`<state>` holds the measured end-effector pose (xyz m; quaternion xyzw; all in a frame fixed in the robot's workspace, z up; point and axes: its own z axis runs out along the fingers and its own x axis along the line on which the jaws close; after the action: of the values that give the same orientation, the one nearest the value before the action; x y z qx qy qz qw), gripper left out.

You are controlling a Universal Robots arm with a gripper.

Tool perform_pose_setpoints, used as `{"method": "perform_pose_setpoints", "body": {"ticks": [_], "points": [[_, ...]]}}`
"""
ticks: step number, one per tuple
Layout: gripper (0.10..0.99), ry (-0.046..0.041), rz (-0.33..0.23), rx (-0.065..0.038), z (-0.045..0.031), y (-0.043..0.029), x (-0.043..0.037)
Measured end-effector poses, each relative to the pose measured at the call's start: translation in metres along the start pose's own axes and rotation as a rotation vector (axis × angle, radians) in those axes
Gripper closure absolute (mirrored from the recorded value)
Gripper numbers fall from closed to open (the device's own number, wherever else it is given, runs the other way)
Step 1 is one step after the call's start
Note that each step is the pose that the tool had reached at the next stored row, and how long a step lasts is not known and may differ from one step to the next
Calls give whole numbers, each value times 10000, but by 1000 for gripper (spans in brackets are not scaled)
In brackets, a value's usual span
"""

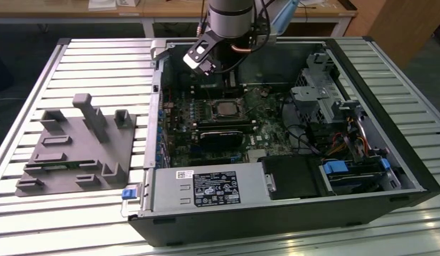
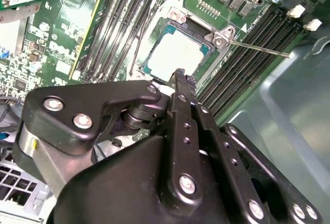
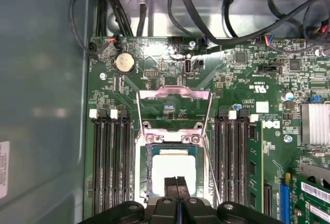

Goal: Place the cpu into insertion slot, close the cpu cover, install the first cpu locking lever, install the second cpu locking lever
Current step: 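Place the cpu into insertion slot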

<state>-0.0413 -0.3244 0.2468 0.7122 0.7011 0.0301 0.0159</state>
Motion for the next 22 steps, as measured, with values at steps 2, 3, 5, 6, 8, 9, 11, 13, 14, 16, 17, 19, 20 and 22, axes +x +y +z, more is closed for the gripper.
{"method": "perform_pose_setpoints", "body": {"ticks": [2,3,5,6,8,9,11,13,14,16,17,19,20,22], "points": [[980,1,0,-1,-3,0,0],[980,-2,0,-1,-3,0,0],[980,-29,-3,0,-2,3,0],[980,-34,-3,0,-2,6,0],[980,-38,-1,0,0,9,0],[980,-39,-1,0,0,9,0],[980,-39,-2,0,1,10,0],[980,-38,-1,0,2,10,0],[980,-35,11,-3,7,10,1],[980,-44,115,-4,29,9,0],[980,-51,205,-5,44,8,-1],[980,-63,398,-9,79,5,-1],[980,-69,493,-10,97,4,-2],[980,-82,679,-13,134,2,-2]]}}
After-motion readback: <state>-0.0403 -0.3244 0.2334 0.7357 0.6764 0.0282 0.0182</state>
